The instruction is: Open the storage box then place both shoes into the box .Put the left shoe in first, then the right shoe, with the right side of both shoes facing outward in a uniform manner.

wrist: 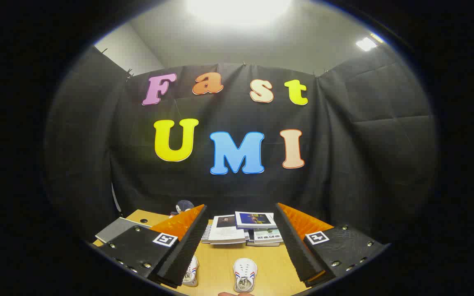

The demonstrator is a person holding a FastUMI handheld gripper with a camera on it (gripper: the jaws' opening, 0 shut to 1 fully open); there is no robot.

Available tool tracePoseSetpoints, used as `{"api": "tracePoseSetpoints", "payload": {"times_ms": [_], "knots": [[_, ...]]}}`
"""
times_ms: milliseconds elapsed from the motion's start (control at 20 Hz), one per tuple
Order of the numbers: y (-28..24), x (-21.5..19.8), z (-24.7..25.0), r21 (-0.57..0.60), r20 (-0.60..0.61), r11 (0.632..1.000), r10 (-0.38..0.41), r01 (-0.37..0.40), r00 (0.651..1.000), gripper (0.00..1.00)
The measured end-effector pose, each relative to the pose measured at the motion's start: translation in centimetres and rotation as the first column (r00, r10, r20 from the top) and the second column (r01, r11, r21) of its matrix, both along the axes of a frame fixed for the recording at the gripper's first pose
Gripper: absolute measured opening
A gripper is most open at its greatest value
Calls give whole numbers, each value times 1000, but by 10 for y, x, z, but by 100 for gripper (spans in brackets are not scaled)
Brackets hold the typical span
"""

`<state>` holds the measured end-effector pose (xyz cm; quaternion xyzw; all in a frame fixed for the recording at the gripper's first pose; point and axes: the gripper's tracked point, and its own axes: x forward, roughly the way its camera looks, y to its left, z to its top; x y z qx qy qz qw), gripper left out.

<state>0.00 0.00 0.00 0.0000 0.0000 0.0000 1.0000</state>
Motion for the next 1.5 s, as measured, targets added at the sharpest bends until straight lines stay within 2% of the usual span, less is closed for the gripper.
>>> {"api": "tracePoseSetpoints", "payload": {"times_ms": [400,800,1250,1500], "knots": [[11,13,11,5,31,997,77,-78,997,98],[1,31,15,11,44,996,84,-85,995,97],[14,74,-28,75,-57,990,126,-122,990,97],[48,91,-69,115,-167,971,226,-209,960,97]]}}
